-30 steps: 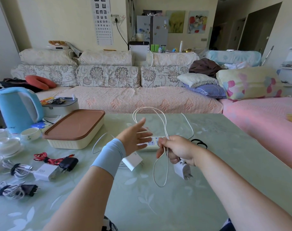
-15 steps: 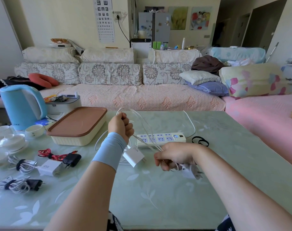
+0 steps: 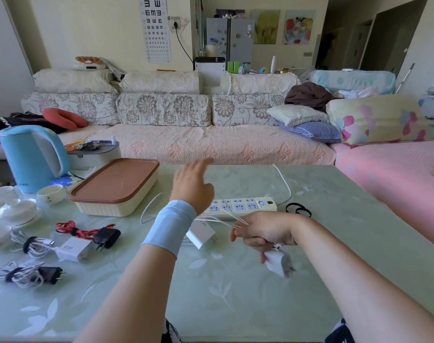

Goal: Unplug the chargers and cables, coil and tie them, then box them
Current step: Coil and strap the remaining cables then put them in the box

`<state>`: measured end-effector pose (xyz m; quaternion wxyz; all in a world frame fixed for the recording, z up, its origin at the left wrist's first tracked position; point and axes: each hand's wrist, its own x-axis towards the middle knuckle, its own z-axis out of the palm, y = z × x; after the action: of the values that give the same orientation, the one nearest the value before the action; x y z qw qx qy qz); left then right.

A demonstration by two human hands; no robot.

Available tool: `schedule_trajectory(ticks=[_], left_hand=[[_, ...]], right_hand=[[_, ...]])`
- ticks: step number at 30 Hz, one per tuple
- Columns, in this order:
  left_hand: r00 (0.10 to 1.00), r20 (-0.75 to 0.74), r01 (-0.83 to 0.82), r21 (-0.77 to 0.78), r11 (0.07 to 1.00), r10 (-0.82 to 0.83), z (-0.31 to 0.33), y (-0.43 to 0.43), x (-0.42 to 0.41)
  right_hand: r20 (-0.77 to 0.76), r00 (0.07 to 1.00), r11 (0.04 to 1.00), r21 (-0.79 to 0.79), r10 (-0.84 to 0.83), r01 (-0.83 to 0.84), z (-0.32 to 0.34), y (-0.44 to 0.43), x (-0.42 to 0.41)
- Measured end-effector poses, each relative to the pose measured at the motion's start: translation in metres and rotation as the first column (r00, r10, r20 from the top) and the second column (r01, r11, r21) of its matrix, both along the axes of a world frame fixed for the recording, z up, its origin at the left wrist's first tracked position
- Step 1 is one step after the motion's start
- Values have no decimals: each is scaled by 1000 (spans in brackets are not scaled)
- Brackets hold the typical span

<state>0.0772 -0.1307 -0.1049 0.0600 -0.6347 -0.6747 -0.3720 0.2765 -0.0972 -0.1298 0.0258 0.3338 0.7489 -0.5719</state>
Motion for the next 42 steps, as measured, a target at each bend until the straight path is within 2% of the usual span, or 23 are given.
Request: schedule_trajectory(ticks=[2, 4, 5, 7, 10, 12, 14, 16, 17, 19, 23, 26, 29, 33, 34, 38, 42], left_hand=[[968, 78, 249, -202, 947, -237, 4, -1, 13], [938, 186, 347, -468, 813, -293, -2, -3, 25], [931, 220, 366, -544, 755, -293, -6, -3, 28], [921, 286, 385, -573, 724, -264, -13, -1, 26], [935, 294, 336, -559, 758, -198, -14, 3, 20], [883, 438, 410, -540, 735, -170, -14, 0, 19], [710, 689, 556, -420, 717, -146, -14, -2, 18], [448, 889, 662, -258, 704, -95, -13, -2, 16], [328, 943, 687, -197, 699, -57, -12, 0, 15], [142, 990, 691, -116, 713, 24, -10, 4, 17], [-105, 992, 606, 13, 796, 64, -11, 10, 25], [-266, 964, 503, 134, 854, 5, -9, 14, 33], [-318, 946, 411, 202, 889, -68, -8, 17, 42], [-185, 970, 406, 219, 887, -155, -8, 16, 43], [-186, 967, 416, 240, 877, -177, -8, 15, 43], [-281, 927, 503, 362, 785, -248, -5, 8, 53], [-350, 919, 601, 370, 708, -182, -5, 5, 53]], right_hand=[[-35, 999, 999, 30, -38, 39, 2, -1, 1], [-77, 990, 990, 77, -116, 122, 5, 0, 5], [-107, 983, 981, 108, -148, 160, 5, 1, 8], [-181, 960, 959, 153, -211, 240, 4, 6, 13], [-272, 898, 914, 120, -344, 387, 2, 16, 19], [-310, 869, 897, 96, -385, 432, 4, 20, 21], [-343, 845, 891, 42, -411, 451, 5, 23, 20], [-356, 830, 890, -14, -430, 455, 6, 24, 18], [-354, 828, 889, -27, -435, 456, 6, 24, 18], [-351, 831, 893, -34, -431, 449, 5, 25, 15], [-357, 818, 884, -59, -452, 463, -2, 20, 2], [-334, 825, 853, 101, -456, 512, -5, 13, -8], [-348, 832, 840, 180, -433, 512, -5, 9, -16], [-319, 870, 894, 120, -376, 431, 1, 4, -18], [-296, 886, 909, 106, -357, 402, 2, 3, -17], [-164, 953, 946, 165, -254, 280, 1, -4, -16], [-165, 979, 988, 71, -123, 136, 3, -9, -10]])
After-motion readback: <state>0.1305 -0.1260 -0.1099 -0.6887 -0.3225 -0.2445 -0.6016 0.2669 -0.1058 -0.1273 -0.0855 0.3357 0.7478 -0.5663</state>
